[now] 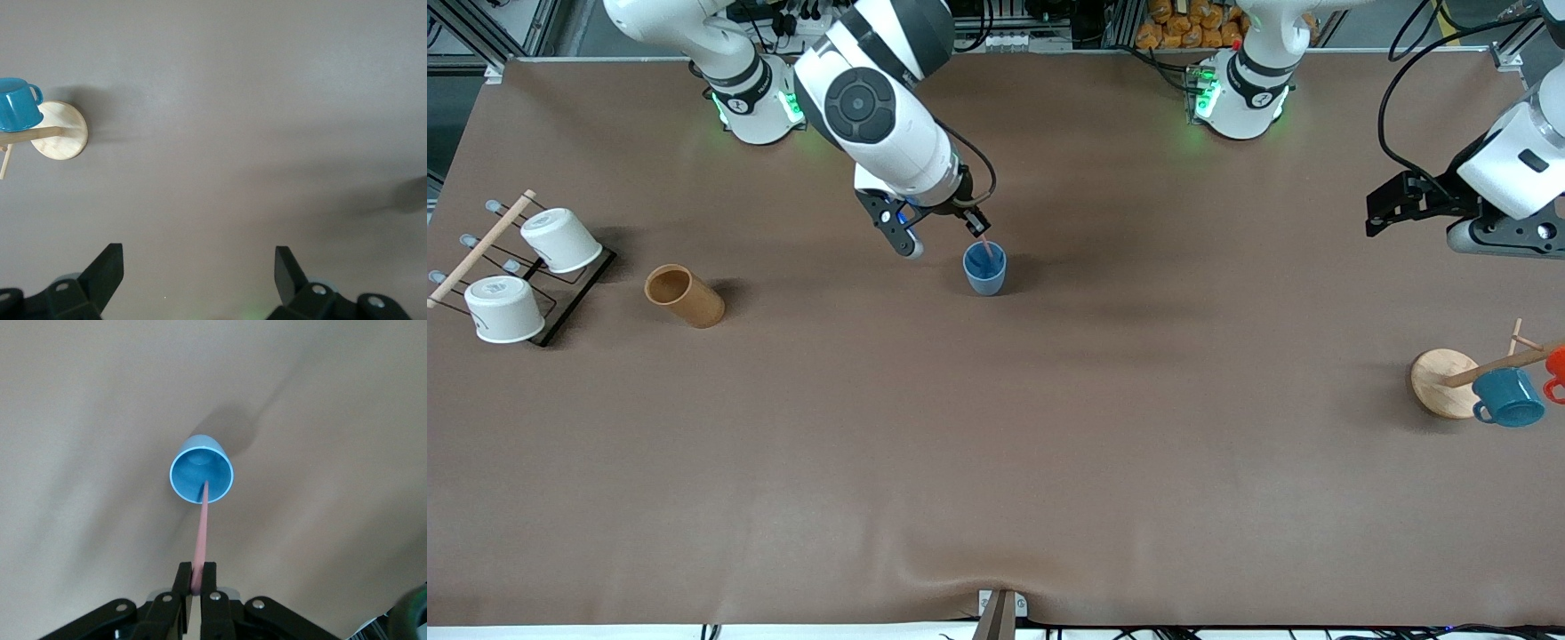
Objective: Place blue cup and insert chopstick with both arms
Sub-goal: 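Open the right gripper to release the chopstick into the blue cup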
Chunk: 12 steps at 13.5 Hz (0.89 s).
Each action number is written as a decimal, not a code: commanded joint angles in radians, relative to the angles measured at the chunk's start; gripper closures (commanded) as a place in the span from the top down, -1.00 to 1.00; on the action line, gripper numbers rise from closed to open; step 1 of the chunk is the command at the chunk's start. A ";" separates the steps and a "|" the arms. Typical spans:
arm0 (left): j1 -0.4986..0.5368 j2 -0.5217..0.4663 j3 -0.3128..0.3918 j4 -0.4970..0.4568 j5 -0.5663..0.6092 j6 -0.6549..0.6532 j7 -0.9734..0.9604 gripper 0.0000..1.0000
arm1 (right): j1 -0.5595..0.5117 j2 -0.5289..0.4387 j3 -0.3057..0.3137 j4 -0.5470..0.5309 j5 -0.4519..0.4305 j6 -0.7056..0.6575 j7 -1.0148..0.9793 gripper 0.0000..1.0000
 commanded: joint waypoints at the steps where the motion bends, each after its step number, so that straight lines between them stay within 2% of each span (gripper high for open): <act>1: 0.003 -0.016 -0.004 -0.012 0.018 0.006 0.004 1.00 | 0.009 -0.004 -0.009 -0.010 -0.015 0.007 0.018 0.79; 2: 0.003 -0.016 -0.004 -0.012 0.018 0.006 0.004 1.00 | 0.011 -0.001 -0.009 -0.010 -0.015 0.008 0.020 0.99; 12: 0.003 -0.016 -0.006 -0.012 0.018 0.006 0.004 1.00 | -0.003 -0.006 -0.018 0.022 -0.015 -0.008 0.018 1.00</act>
